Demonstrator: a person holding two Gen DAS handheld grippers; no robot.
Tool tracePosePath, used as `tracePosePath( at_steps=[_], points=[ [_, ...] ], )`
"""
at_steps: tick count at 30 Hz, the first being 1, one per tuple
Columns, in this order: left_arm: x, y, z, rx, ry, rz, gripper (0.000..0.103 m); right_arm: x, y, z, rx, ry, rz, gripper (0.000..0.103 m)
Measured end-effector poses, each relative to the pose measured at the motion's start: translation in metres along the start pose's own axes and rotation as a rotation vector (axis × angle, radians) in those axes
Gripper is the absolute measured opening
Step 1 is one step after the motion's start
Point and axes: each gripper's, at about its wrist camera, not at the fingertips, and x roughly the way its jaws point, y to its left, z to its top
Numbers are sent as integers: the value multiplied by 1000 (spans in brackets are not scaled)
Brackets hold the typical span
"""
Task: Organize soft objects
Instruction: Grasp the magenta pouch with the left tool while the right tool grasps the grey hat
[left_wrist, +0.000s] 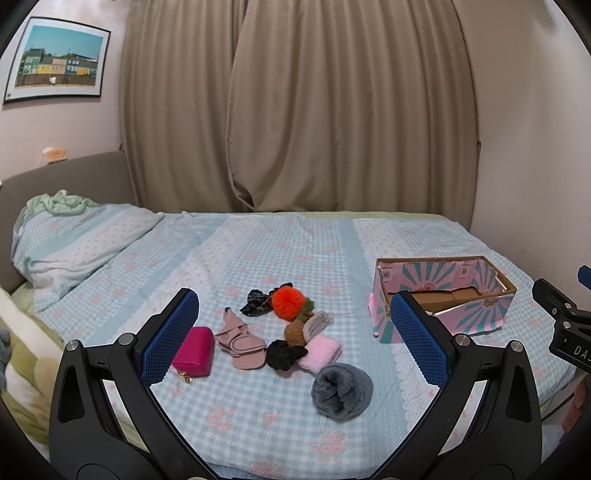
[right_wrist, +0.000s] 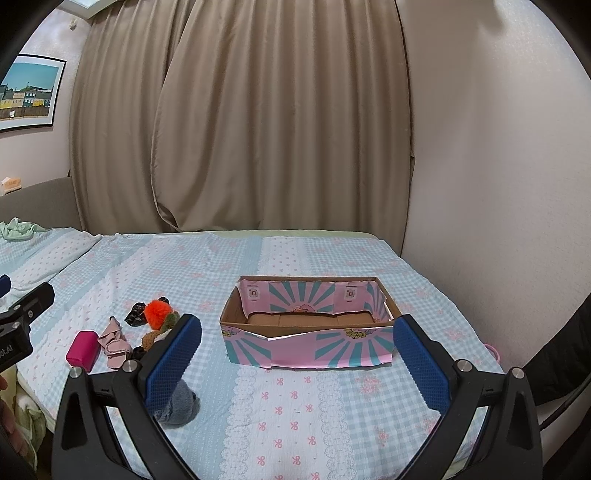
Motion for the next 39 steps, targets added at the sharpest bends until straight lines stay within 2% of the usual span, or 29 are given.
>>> tracePosePath(
  at_steps=[4,9,17,27,32,39],
  points=[
    [0,11,0,-3,5,25,103,-1,6,2,-12,0,17,103],
    [10,45,-5,-40,43,85,103,7,21,0,-25,19,64,103],
    [49,112,-27,-92,153,183,103,45,63,-22,-13,136,202,103],
    [139,169,-83,-159,353,155,103,105,117,-66,-26,309,300,103],
    [182,178,-107,-155,429,145,103,132,138,-89,-39,388,315,103],
    [229,187,-131,-150,506,121,103,161,160,-113,-72,457,320,103]
  ],
)
